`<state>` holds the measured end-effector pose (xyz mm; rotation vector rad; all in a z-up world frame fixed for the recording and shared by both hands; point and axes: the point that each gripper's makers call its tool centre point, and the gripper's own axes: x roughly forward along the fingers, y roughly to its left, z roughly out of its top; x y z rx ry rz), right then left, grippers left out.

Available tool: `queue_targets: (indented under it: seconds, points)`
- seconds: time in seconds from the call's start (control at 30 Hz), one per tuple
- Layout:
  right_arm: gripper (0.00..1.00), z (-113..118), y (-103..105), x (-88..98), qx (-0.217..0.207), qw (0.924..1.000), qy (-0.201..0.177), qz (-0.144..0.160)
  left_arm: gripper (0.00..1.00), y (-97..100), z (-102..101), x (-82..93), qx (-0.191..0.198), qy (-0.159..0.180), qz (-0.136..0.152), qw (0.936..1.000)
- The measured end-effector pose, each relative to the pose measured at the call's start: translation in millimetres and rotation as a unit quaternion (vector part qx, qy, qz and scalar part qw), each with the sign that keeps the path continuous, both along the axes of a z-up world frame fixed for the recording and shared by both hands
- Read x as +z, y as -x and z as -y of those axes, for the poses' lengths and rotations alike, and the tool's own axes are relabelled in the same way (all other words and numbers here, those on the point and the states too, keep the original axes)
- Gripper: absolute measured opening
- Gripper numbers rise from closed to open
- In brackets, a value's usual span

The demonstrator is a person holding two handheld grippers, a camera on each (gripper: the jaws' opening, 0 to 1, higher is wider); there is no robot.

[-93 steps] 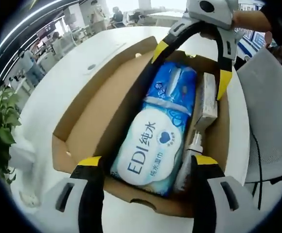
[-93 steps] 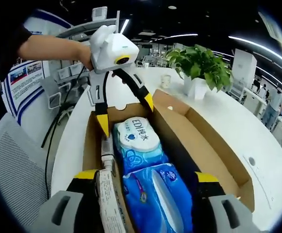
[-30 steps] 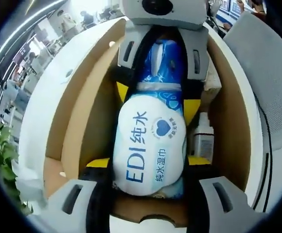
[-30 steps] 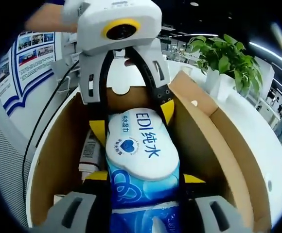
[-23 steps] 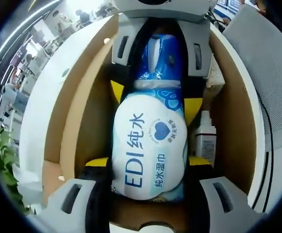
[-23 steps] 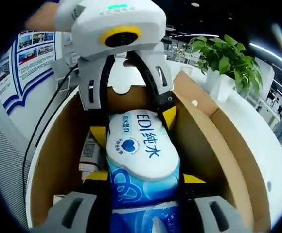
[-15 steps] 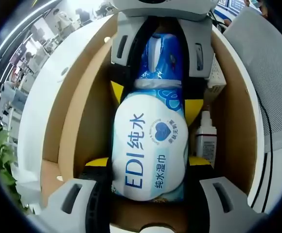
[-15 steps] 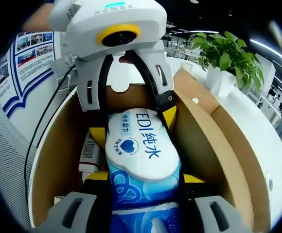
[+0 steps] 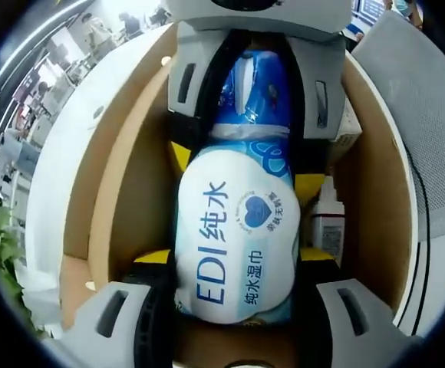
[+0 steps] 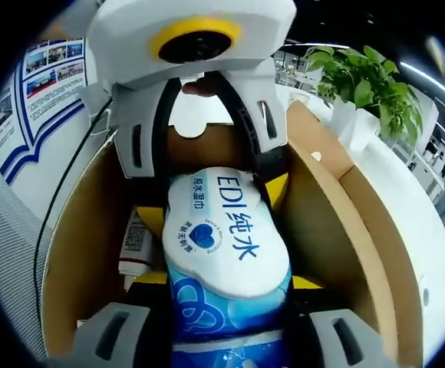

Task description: Operate the shoe box by opening the lid, removing the specified soft item, and placing it in the target area until the item is outside and the box remains undamaged.

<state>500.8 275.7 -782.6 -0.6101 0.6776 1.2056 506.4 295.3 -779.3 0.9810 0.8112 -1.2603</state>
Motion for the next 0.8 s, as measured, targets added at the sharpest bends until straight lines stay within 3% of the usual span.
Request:
queue_targets:
  seconds: [0.8]
  points:
    - [0.48,-1,1,15.2,-0.001,0.9999,-0.003,0.012,0.58,1.9,-5,14.0,-0.002,-0.019,0.004,0.9998]
